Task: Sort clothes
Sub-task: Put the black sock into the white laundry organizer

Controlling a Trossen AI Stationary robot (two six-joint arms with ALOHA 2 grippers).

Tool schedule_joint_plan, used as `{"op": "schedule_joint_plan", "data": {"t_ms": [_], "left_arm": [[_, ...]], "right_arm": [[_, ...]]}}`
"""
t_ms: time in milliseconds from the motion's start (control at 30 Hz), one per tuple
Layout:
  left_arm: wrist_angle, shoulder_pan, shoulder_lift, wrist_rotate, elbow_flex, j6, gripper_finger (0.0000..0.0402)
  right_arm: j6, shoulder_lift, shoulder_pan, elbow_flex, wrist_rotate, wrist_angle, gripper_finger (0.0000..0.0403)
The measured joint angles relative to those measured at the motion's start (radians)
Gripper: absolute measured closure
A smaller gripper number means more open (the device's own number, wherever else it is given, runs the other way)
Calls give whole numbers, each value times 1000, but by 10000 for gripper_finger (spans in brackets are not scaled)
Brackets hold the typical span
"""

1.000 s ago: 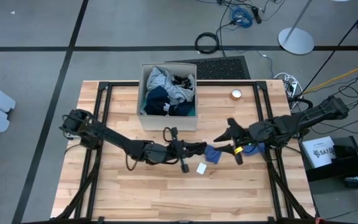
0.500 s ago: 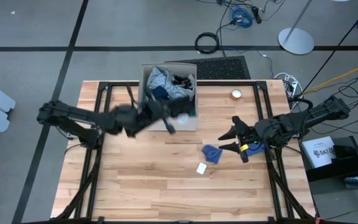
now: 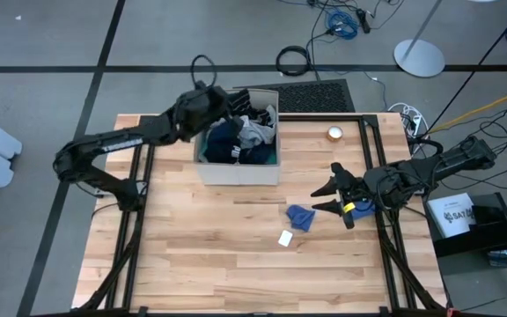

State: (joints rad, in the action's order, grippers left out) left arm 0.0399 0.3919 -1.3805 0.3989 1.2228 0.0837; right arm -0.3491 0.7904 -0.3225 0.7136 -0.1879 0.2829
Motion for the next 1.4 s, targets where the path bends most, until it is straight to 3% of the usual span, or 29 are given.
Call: {"op": "schedule_joint_plan", "data": {"t_ms": [333, 700, 1000, 1133, 1300, 1400], "left_arm": [[35, 115, -199, -166, 0, 0, 394], [133, 129, -351, -169, 0, 1, 393], [184, 119, -354, -117, 0, 0, 390], [211, 98, -318, -118, 12, 8, 355], [267, 70, -275, -118, 68, 2, 271], [294, 52, -250, -60, 105, 0, 222]], "right_arm": [[20, -1, 0, 0, 0, 31, 243], [18, -1, 0, 0, -24, 60, 243], [2, -1, 0, 0, -24, 65, 243], [-6, -1, 0, 0, -24, 71, 243], [-10, -1, 0, 0, -23, 73, 243], [-14, -1, 0, 0, -22, 81, 243]]}}
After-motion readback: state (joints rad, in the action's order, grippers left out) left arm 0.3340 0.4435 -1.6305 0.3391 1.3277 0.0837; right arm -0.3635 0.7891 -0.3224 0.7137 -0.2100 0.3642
